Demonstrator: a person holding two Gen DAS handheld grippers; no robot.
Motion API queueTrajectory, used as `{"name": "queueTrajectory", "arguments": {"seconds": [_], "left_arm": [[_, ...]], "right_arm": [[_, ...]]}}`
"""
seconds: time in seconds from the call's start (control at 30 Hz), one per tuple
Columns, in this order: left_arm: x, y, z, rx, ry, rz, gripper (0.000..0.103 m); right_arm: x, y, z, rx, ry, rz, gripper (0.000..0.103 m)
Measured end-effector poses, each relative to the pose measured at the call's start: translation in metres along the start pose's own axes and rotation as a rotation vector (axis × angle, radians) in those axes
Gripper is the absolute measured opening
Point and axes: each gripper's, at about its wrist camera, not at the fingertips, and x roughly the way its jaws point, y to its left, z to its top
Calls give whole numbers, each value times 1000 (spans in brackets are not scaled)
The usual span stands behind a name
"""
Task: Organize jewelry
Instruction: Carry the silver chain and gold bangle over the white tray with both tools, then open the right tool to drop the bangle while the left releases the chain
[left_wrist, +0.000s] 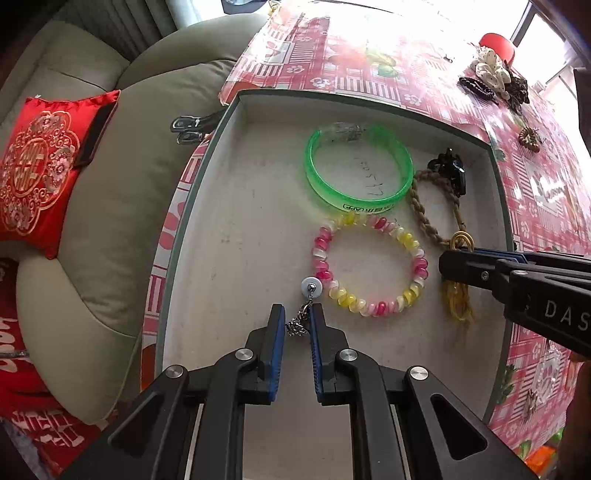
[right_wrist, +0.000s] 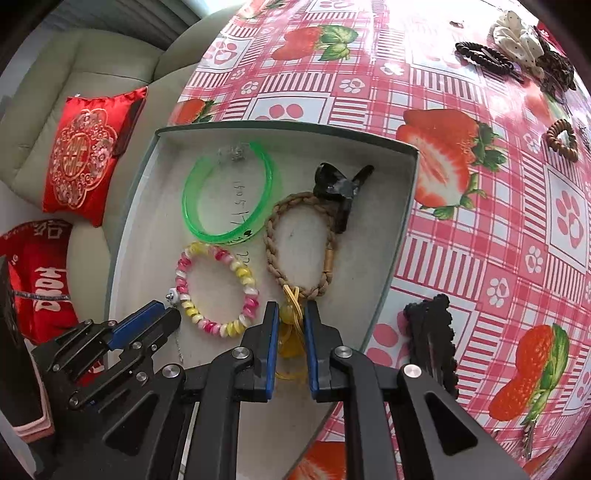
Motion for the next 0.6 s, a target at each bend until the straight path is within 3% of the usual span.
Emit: {"name": "queueTrajectory", "arguments": {"seconds": [0.17, 0.3, 0.6], "left_arm": [[-7, -1, -2, -20, -4, -7, 20], [-16, -5, -7, -9, -11, 7, 20], [-36, -10, -6, 9, -37, 28, 20]], "right_arm": [[-1, -1, 0, 3, 21, 24, 21], [-9, 2, -1, -5, 6, 50, 40], [-58, -5, -5, 29, -97, 84, 44]]}}
